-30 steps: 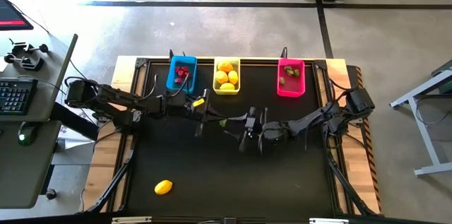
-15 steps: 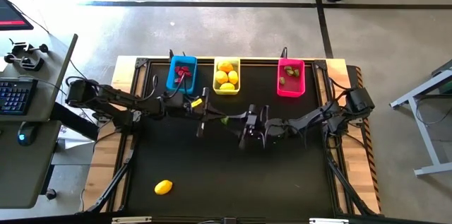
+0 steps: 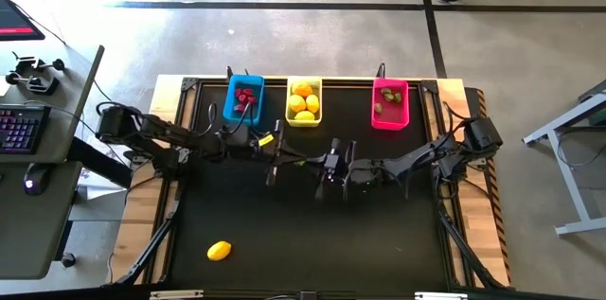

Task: Sort produce into baskets
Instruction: Put the green bell pepper into the pink bin

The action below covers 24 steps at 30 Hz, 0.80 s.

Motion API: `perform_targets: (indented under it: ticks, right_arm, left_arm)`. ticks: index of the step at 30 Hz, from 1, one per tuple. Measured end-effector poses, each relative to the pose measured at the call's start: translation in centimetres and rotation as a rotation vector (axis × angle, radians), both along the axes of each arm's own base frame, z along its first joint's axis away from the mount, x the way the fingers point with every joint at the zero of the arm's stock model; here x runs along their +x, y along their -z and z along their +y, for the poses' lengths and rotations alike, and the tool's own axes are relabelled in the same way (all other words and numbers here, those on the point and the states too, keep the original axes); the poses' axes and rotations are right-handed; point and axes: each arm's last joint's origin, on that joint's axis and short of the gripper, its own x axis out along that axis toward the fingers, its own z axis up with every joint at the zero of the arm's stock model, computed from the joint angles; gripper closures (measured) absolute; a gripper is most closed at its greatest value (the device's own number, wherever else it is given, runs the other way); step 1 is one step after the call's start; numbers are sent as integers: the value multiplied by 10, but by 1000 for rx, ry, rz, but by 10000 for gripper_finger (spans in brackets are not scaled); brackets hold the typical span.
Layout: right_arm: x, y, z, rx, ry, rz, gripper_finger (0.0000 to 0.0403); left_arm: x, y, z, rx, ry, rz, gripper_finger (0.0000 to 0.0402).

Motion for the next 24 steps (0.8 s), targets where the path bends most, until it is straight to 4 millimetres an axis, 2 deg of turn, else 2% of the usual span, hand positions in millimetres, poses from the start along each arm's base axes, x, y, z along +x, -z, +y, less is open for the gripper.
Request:
perform_targets:
  ticks: [6, 14, 19, 24]
  right_arm:
    - [0, 0, 0, -4, -4, 6, 372]
    - [-3, -4, -2, -34, 11, 43, 375]
    - [-21, -23, -13, -70, 87, 150, 377]
    - [-52, -42, -34, -55, 211, 295, 377]
  left_arm:
    - [-1, -3, 1, -21, -10, -12, 370]
    - [-6, -14, 1, -12, -12, -42, 312]
    - [-11, -17, 1, 21, -13, -15, 286]
    - [-11, -11, 2, 46, -17, 39, 279]
